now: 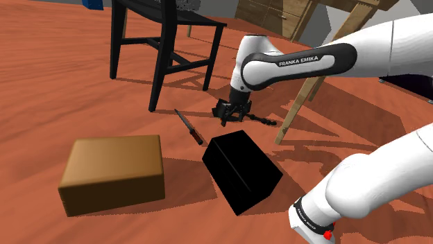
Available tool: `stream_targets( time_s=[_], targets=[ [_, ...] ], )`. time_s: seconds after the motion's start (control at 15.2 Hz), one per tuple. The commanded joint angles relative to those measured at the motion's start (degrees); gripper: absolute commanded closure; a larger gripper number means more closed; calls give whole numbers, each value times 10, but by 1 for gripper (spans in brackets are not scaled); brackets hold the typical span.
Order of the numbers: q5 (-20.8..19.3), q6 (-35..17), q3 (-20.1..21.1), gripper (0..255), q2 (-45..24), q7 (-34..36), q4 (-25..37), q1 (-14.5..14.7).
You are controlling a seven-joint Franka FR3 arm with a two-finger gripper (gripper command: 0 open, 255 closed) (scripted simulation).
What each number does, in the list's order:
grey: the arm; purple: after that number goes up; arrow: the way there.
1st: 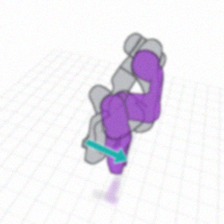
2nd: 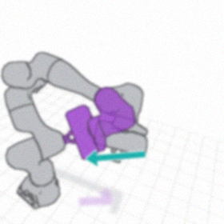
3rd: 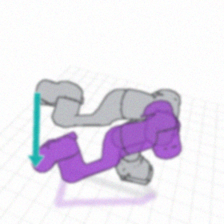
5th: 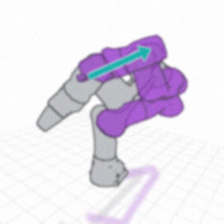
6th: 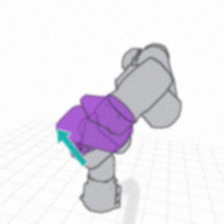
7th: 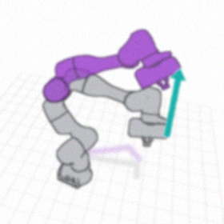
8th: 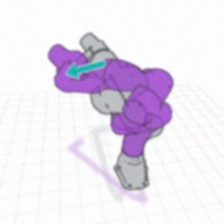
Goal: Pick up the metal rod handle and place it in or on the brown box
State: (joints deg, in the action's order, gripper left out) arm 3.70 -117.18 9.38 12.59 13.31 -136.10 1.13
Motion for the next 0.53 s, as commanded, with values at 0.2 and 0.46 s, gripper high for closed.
stream_targets(
  time_s=[0.2,0.46],
  targets=[
    [-17,-77,13,0,-108,23,47,4],
    [-39,-122,17,0,-195,43,100,9]
  ],
)
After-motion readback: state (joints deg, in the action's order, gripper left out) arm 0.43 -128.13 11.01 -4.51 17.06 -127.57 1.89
